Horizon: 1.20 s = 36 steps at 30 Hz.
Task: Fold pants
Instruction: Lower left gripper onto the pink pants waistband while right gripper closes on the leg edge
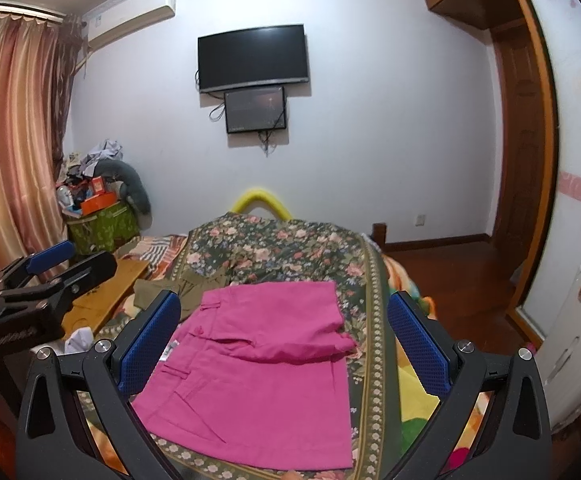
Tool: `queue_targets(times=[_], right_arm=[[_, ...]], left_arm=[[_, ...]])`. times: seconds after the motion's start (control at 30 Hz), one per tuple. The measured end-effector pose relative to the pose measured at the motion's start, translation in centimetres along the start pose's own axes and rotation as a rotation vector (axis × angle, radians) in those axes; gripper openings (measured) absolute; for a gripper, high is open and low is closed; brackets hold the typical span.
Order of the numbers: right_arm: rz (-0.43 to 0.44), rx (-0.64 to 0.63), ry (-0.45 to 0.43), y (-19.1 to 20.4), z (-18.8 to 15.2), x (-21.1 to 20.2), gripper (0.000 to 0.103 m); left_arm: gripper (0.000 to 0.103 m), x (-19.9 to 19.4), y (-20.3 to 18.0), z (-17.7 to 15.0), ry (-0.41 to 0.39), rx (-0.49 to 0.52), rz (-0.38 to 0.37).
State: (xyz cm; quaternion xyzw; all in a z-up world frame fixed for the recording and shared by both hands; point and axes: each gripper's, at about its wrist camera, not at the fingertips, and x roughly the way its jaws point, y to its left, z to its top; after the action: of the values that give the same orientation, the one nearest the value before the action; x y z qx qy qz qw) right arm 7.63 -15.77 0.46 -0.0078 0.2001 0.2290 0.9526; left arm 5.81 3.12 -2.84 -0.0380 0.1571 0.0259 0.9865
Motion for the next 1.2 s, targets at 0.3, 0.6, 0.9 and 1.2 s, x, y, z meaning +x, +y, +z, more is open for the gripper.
queue_targets(times=[0.3,0.6,0.9,1.2], right_arm=[[-0.019,0.052,0.114,-3.4,-2.3,4.0,0.102],[-0.06,0.046,0.259,-7.1,-5.6,9.5,0.102],[0.007,0.048,0.45,-9.6,-9.1,16.4,0.087],[0.091,0.034,0.517,-9.2,-10.2,21.0,0.058]], left_arm=[[0.103,7.7,4.2,-3.9,0.193,-0.04,0.087],[0.103,14.4,7.8,-7.4,0.395,-0.06,0.095],[0.1,20.4,10.1,-10.8,0.56,-0.009,0.108],[0.059,23.2,9.2,-12.1,0.654,-0.003,-0.037]])
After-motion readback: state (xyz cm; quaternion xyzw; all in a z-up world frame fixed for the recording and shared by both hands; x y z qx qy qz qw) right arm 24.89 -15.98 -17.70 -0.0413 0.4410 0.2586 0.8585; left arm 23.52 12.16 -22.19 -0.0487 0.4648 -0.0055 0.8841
